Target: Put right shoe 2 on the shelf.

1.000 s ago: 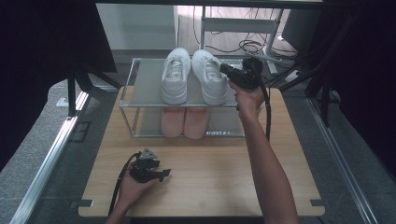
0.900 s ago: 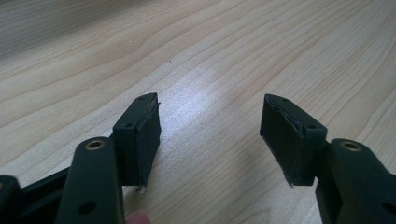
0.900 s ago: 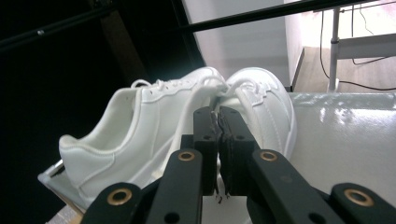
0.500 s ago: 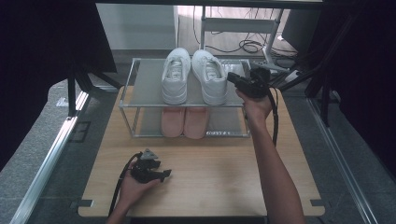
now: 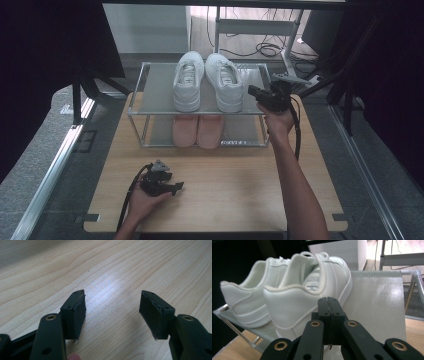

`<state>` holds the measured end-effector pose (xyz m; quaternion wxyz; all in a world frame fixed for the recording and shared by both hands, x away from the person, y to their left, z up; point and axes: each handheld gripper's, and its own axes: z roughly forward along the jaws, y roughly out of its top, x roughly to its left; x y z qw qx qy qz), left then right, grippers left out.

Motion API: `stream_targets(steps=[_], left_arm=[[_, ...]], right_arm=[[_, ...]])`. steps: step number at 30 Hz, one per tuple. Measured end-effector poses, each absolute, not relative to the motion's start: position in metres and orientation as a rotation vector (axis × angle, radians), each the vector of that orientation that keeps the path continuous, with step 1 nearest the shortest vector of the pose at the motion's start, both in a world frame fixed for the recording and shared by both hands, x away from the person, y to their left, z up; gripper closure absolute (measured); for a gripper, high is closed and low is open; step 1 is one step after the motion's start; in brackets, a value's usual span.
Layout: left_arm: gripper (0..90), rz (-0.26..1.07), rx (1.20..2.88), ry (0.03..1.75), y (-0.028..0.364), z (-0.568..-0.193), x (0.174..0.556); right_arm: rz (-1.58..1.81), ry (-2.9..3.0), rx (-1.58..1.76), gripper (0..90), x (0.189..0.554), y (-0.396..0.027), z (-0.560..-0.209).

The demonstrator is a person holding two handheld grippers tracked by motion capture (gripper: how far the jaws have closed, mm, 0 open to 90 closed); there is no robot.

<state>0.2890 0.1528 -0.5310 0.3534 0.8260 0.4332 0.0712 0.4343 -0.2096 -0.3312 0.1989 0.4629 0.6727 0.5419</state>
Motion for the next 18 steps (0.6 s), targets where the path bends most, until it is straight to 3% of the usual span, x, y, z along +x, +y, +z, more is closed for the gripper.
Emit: stream_targets(steps=[18], left_arm=[[38.7,0.181,2.138,1.122,0.153,-0.532,0.289]], right_arm=[[1.415,1.974,1.332,90.0,0.446,-0.205,-0.357]])
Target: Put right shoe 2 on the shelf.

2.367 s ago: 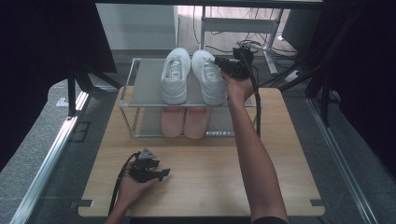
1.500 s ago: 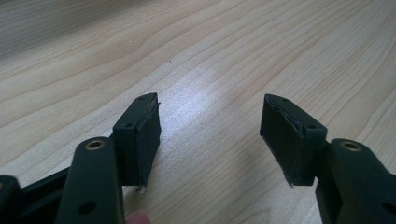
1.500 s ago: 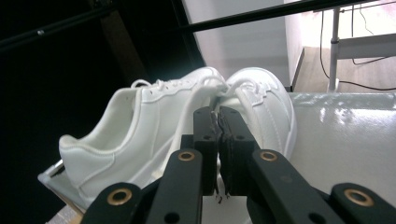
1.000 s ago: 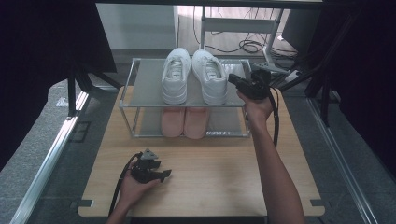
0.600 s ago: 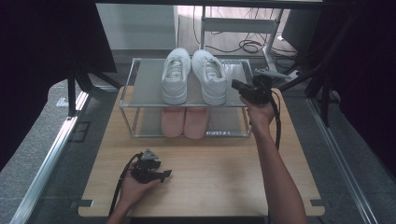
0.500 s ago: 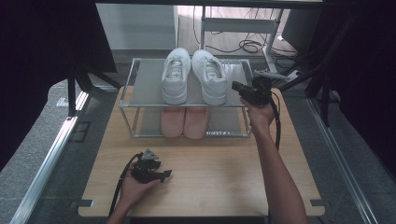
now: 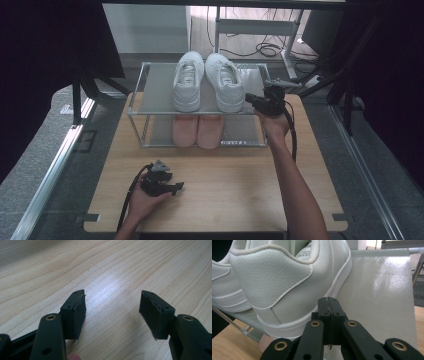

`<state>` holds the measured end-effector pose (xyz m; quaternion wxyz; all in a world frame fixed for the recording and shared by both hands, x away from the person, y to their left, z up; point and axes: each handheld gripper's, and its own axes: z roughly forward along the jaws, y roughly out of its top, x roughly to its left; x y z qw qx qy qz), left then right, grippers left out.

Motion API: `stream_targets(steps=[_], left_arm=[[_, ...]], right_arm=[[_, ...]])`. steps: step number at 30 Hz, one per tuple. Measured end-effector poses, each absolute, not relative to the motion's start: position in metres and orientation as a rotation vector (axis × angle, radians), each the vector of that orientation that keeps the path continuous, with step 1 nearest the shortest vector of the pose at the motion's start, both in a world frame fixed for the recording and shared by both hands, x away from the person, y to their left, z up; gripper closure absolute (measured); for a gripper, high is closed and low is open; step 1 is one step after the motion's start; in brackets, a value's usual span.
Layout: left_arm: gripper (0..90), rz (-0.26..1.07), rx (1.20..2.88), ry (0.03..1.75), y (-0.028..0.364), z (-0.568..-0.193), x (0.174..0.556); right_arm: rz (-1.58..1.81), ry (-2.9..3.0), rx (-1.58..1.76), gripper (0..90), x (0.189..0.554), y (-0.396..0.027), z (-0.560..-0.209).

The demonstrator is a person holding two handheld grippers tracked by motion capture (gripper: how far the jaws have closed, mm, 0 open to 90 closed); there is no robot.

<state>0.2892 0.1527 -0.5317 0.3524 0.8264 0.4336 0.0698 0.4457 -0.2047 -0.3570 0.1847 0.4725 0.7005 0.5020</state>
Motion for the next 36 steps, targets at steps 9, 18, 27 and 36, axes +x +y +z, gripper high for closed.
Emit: stream_targets(steps=[9,18,27,36], left_arm=[[38.7,0.184,2.141,1.115,0.154,-0.531,0.290],[38.7,0.182,2.135,1.121,0.153,-0.532,0.290],[38.7,0.182,2.138,1.115,0.152,-0.532,0.290],[38.7,0.179,2.138,1.115,0.152,-0.532,0.290]], right_arm=[[1.409,1.978,1.321,90.0,0.447,-0.199,-0.358],[1.403,1.966,1.317,90.0,0.445,-0.197,-0.357],[1.409,1.957,1.317,90.0,0.443,-0.194,-0.357],[1.417,1.959,1.313,90.0,0.443,-0.192,-0.357]])
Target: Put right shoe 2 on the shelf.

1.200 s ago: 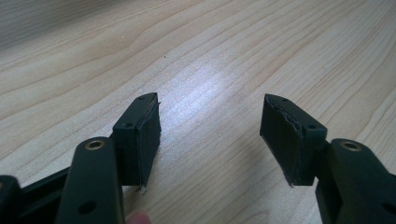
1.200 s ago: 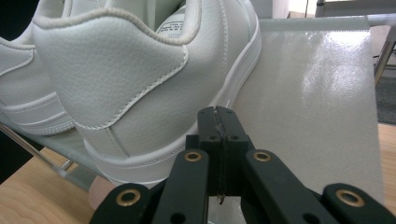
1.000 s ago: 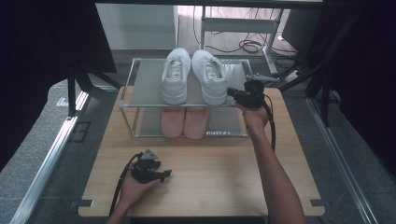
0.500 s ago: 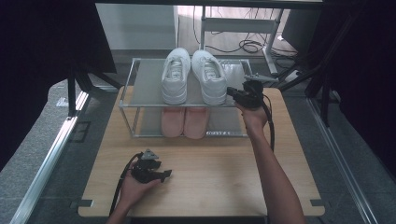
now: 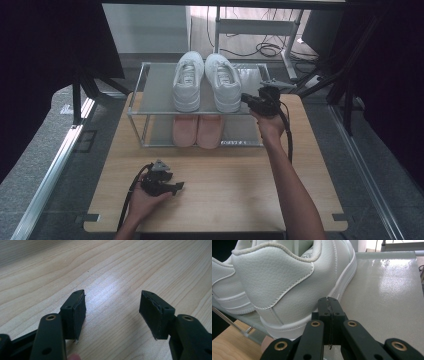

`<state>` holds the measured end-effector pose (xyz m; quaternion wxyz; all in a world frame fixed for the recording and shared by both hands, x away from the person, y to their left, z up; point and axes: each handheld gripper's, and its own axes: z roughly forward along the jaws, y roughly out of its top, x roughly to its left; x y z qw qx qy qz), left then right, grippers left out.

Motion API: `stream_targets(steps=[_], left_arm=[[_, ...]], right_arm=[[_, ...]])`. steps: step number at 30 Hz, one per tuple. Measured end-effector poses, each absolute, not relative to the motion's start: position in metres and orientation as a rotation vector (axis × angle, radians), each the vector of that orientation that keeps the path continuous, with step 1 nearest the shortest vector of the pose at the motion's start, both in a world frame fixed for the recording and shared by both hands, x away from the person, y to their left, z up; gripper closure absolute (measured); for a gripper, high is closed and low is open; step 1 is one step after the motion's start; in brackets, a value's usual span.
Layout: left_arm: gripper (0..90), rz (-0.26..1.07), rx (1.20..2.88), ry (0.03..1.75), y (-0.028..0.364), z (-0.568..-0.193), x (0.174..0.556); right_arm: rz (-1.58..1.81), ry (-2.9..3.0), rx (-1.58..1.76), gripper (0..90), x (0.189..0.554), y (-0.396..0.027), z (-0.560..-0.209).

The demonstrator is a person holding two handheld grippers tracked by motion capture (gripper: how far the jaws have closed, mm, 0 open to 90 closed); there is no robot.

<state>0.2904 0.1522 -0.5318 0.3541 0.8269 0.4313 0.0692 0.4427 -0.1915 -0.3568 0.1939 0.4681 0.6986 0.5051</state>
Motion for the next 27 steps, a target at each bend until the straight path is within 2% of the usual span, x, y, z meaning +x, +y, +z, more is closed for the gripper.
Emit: stream_targets(steps=[27], left_arm=[[38.7,0.178,2.138,1.113,0.1507,-0.5319,0.2910]], right_arm=[[1.484,1.975,1.312,90.0,0.4391,-0.1830,-0.3587]])
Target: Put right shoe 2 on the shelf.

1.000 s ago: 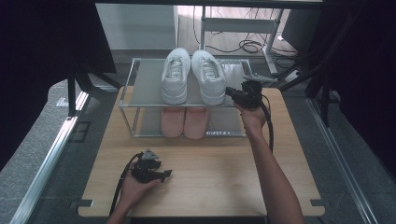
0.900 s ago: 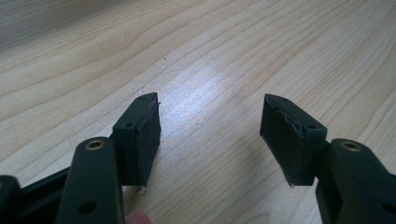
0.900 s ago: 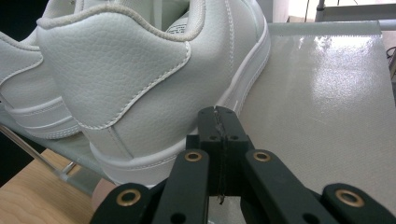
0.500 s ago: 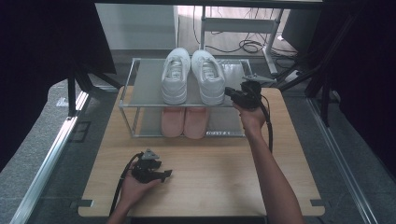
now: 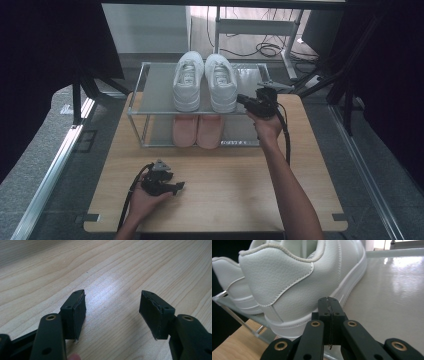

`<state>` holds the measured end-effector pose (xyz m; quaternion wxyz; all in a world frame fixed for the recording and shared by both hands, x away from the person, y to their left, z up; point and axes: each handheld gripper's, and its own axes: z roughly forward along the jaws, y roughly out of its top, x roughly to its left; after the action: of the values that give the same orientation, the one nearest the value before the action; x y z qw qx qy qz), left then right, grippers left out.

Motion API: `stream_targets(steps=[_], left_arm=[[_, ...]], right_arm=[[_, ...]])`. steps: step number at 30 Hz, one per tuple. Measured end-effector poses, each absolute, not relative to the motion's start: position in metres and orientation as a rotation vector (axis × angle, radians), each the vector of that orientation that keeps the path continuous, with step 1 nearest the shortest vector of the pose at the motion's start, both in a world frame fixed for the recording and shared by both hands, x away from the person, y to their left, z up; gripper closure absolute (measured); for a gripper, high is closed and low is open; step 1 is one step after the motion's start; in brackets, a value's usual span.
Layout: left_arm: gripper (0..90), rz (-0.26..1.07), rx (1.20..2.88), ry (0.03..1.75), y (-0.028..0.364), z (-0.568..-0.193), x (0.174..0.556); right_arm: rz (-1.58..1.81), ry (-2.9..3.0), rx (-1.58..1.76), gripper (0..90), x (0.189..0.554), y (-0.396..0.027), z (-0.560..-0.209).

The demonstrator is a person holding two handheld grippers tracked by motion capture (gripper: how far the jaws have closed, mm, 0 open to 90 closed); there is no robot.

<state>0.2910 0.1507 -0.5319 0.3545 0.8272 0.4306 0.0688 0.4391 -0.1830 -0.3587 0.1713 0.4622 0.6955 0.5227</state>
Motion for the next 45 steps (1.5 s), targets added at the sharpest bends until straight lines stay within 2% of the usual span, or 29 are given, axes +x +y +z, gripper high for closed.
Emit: stream_targets(steps=[26,36,41,45], left_arm=[[38.7,0.183,2.138,1.112,0.152,-0.531,0.291],[38.7,0.184,2.131,1.115,0.154,-0.530,0.291],[38.7,0.182,2.121,1.129,0.154,-0.530,0.291],[38.7,0.181,2.126,1.121,0.153,-0.531,0.291]], right_arm=[[1.538,2.037,1.246,90.0,0.433,-0.152,-0.362],[1.577,2.022,1.232,90.0,0.432,-0.154,-0.362],[1.601,2.027,1.191,84.7,0.428,-0.156,-0.359],[1.625,2.023,1.164,77.1,0.423,-0.159,-0.357]])
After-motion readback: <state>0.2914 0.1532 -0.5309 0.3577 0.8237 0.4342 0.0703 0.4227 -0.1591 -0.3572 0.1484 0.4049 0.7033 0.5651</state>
